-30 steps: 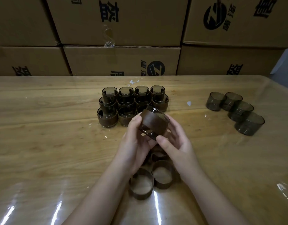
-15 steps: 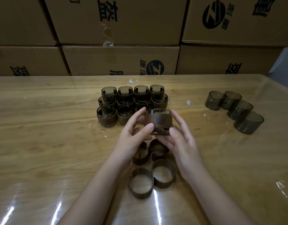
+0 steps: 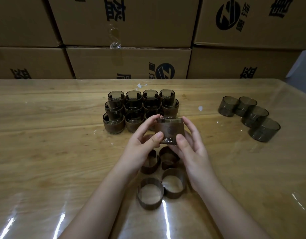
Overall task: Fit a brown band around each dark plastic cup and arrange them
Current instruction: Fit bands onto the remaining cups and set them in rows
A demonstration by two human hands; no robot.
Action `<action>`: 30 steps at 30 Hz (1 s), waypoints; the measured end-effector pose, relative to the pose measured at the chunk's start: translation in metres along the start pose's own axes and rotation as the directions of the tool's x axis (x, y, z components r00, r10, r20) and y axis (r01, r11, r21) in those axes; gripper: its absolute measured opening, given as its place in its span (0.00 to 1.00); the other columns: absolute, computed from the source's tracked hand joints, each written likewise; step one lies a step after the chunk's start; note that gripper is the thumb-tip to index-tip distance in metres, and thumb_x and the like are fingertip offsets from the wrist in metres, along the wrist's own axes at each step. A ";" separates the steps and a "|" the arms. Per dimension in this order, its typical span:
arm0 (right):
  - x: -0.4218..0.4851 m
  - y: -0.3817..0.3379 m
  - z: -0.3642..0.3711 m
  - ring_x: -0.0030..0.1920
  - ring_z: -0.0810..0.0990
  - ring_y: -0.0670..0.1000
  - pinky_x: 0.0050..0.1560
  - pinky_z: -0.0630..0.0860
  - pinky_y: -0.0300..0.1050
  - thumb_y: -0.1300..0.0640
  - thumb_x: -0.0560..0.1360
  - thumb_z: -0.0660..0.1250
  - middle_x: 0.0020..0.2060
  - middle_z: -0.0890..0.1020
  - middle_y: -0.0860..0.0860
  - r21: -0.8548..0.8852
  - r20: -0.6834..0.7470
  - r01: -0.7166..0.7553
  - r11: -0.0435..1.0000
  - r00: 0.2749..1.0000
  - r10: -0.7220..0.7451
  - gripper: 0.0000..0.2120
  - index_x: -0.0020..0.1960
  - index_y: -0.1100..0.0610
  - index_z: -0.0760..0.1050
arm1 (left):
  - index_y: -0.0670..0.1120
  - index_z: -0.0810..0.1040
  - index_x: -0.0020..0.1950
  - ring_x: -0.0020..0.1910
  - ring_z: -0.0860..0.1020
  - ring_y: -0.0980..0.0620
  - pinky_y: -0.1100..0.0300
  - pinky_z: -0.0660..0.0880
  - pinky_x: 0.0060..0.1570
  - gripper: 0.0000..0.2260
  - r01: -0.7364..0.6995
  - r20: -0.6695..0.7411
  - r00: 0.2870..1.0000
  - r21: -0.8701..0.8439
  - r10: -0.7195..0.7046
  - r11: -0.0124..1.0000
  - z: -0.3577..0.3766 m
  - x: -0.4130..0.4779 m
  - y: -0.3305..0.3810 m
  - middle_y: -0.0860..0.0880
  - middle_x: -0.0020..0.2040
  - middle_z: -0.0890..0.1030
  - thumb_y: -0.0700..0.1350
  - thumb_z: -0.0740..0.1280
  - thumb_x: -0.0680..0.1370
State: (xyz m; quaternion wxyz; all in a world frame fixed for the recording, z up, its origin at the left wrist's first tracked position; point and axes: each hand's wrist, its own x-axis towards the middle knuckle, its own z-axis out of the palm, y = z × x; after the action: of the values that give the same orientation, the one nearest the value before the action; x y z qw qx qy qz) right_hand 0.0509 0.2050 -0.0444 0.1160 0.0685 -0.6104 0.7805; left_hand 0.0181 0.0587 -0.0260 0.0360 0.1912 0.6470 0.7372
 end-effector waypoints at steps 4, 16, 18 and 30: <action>0.000 0.002 0.000 0.63 0.78 0.49 0.56 0.77 0.40 0.51 0.74 0.67 0.62 0.80 0.48 -0.001 -0.010 0.000 1.000 1.000 0.000 0.20 0.63 0.35 0.72 | 0.56 0.73 0.64 0.48 0.78 0.56 0.62 0.76 0.47 0.21 -0.003 -0.011 1.000 -0.004 0.003 1.000 -0.001 0.000 -0.002 0.55 0.63 0.75 0.46 0.67 0.71; 0.001 0.003 -0.003 0.61 0.80 0.48 0.56 0.78 0.40 0.48 0.72 0.69 0.61 0.81 0.48 -0.052 -0.015 0.016 0.999 1.000 -0.017 0.23 0.66 0.38 0.69 | 0.58 0.72 0.64 0.53 0.79 0.58 0.66 0.75 0.49 0.21 -0.049 -0.016 0.999 0.057 0.050 0.997 0.000 0.001 -0.002 0.57 0.64 0.76 0.46 0.68 0.72; 0.002 0.001 -0.005 0.59 0.80 0.46 0.56 0.78 0.40 0.45 0.69 0.72 0.60 0.81 0.47 -0.093 0.005 0.002 0.996 1.000 -0.002 0.27 0.66 0.36 0.67 | 0.59 0.71 0.65 0.57 0.79 0.52 0.61 0.77 0.54 0.23 -0.081 -0.007 0.997 0.116 0.082 0.990 0.000 0.001 -0.003 0.56 0.67 0.74 0.47 0.71 0.73; 0.020 0.009 -0.048 0.49 0.79 0.30 0.43 0.75 0.26 0.62 0.70 0.74 0.48 0.81 0.35 -0.170 -0.228 -0.094 0.981 0.972 0.054 0.26 0.59 0.40 0.69 | 0.59 0.78 0.59 0.56 0.75 0.67 0.71 0.71 0.55 0.10 0.105 -0.007 0.993 0.492 -0.116 0.864 -0.025 0.000 -0.026 0.60 0.59 0.78 0.50 0.65 0.79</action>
State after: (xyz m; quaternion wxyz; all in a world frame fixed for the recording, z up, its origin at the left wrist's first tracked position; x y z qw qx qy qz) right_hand 0.0305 0.2514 -0.0597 0.1601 -0.0531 -0.6638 0.7287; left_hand 0.0046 0.0390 -0.0538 0.0359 0.1652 0.8225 0.5430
